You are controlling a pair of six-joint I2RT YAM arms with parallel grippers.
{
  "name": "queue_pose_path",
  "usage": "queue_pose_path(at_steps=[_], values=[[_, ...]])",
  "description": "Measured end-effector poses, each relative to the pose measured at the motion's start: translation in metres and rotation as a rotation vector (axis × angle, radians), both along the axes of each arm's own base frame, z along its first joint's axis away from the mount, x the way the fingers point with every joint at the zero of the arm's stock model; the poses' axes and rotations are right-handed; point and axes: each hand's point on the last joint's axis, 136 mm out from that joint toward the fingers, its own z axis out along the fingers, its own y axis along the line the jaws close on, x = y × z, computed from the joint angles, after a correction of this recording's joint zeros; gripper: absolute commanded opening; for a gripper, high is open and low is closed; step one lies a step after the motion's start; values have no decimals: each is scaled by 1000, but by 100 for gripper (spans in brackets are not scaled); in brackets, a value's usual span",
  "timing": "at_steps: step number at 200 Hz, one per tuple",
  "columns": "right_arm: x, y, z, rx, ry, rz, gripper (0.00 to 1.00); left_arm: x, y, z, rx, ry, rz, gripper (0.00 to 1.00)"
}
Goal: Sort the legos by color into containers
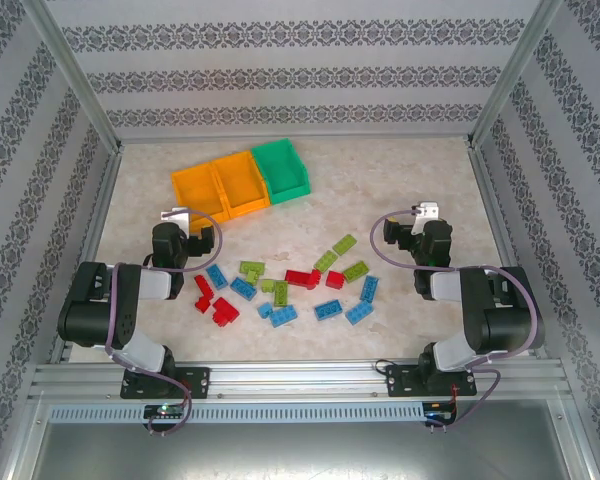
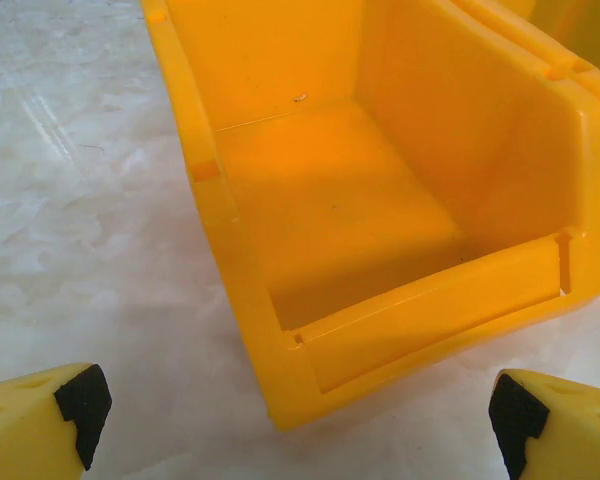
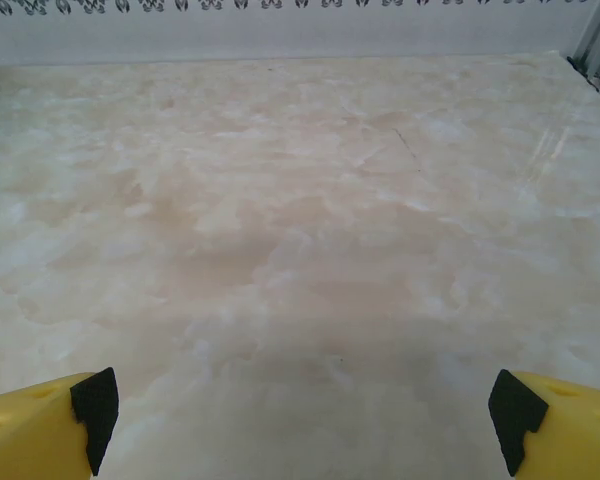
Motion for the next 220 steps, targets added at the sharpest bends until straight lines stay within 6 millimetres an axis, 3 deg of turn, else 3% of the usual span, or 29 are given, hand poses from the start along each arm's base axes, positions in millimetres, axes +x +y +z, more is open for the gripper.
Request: queue_pose_path(at_steps=[220], values=[[0, 0, 0, -14, 0, 5, 98, 0, -1, 0, -3, 3, -7, 99]])
